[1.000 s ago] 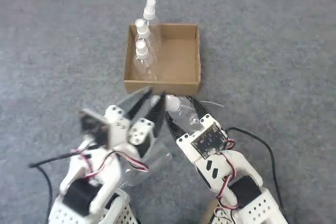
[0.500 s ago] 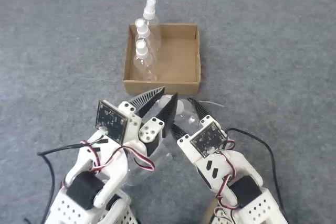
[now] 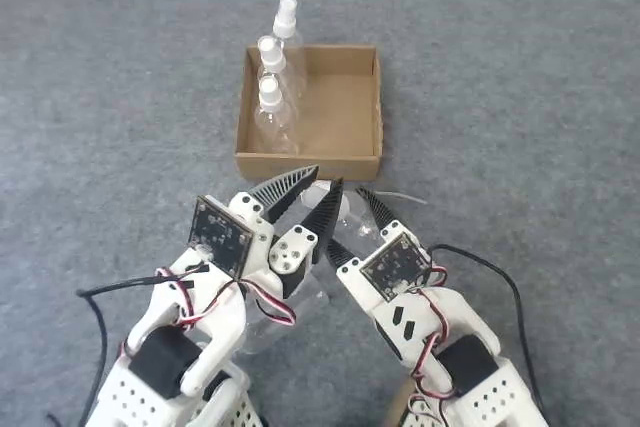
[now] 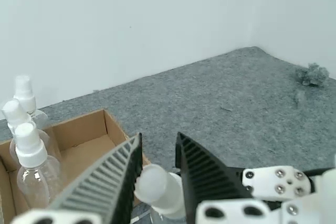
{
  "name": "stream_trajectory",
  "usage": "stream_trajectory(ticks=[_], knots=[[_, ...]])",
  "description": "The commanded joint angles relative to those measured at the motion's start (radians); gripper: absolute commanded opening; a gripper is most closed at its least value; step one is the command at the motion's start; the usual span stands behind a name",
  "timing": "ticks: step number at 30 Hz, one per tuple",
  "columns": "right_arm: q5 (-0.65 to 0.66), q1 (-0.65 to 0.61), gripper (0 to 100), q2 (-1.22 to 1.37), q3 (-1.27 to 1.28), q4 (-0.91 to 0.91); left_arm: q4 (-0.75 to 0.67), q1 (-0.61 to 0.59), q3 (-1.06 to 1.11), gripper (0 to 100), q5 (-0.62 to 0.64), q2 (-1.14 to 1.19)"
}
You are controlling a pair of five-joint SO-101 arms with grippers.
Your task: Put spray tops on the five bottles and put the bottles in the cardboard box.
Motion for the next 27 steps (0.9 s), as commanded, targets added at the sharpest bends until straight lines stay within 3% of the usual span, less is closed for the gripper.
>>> stream_trajectory(ticks=[1, 8, 27], knots=[[0.018, -0.018, 7.6, -0.018, 0.025, 0.005, 0.009, 0.006, -0.047, 10, -0.011, 0.028], [0.018, -0.018, 7.6, -0.019, 0.025, 0.004, 0.112, -0.002, -0.145, 17, -0.005, 0.026], [0.018, 0.019, 7.6, -0.019, 0.025, -0.002, 0.195, -0.046, -0.268, 18, 0.037, 0.026]])
